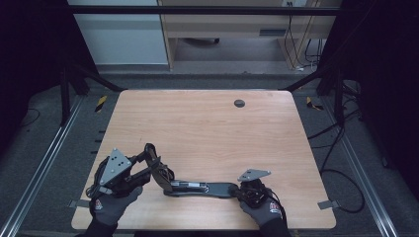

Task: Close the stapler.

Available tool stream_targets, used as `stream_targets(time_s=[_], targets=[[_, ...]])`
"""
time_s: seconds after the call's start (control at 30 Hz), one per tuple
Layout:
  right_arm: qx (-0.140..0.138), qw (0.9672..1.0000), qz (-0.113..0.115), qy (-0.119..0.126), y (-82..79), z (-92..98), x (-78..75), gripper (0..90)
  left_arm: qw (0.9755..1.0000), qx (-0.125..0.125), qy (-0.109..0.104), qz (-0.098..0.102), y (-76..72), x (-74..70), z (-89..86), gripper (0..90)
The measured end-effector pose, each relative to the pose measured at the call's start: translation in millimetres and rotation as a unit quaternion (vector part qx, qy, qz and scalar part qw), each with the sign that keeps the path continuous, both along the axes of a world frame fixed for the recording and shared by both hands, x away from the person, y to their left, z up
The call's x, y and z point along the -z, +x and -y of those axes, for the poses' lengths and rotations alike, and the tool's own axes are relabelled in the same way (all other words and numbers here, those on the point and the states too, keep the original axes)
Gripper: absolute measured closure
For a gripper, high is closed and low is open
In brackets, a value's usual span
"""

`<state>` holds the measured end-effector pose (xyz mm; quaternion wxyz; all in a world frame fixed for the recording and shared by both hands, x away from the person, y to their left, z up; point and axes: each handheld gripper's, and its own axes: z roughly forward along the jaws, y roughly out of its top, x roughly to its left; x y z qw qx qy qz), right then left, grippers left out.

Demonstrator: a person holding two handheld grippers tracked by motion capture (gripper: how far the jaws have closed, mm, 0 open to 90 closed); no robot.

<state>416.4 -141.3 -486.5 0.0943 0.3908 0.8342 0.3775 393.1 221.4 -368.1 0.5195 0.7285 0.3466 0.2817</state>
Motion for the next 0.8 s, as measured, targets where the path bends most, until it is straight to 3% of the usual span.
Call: stream_targets(time_s=[0.8], targets=[[0.001,1.0,-0.002,0.002,-0.1,0.0,0.0,90.0,0.9996,0.005,0.025,0.011,-0.9,-2.2,15.8,57.9]])
